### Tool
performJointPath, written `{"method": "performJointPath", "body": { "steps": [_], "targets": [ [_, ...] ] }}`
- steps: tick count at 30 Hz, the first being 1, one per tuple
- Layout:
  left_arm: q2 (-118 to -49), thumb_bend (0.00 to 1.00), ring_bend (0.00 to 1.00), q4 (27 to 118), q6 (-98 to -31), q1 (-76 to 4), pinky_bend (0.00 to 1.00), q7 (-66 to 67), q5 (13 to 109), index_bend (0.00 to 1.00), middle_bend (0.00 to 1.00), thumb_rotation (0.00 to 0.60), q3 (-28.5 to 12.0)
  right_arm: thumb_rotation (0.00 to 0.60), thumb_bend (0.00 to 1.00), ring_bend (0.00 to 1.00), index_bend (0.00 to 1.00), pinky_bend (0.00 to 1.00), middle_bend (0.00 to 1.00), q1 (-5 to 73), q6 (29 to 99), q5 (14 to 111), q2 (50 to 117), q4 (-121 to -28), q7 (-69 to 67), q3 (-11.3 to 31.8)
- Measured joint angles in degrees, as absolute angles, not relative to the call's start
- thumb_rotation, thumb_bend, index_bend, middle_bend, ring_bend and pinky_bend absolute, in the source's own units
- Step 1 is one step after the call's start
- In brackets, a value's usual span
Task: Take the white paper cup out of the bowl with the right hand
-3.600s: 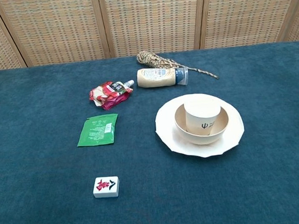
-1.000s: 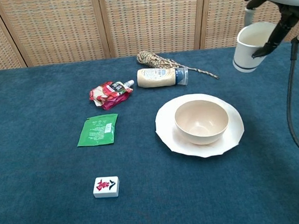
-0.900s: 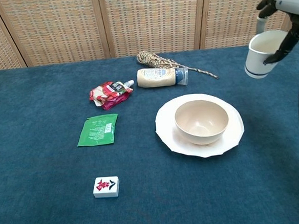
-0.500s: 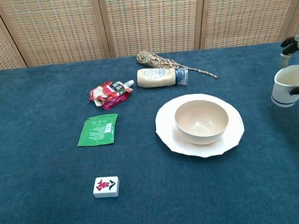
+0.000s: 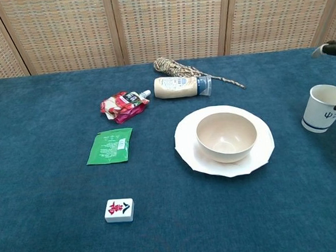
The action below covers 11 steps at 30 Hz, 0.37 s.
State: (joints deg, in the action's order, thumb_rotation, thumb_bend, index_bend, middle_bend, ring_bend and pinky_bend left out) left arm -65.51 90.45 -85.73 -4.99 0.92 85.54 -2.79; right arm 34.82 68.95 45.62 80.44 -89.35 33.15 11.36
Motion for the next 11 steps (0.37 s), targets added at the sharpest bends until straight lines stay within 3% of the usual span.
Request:
{"method": "performJointPath", "body": {
  "steps": [5, 11],
  "targets": [
    [-65.5, 0.04, 0.0, 90.2, -86.0, -5.0, 0.0, 0.6, 85.8, 0.0, 0.0, 0.6, -2.8, 0.6, 0.24, 0.0, 0.11, 0.06, 0.0, 32.3, 74.2, 52.1, 77.8, -93.2, 32.2, 9.9],
    [-65.8, 0.04, 0.0, 89.9, -86.9, -4.7, 0.0, 0.8, 86.1, 0.0, 0.0, 0.6, -2.9, 0.6, 0.24, 0.0, 0.09, 0.02, 0.0, 25.5, 81.7, 65.1, 74.9, -95.9, 24.4, 4.7]
  ]
}}
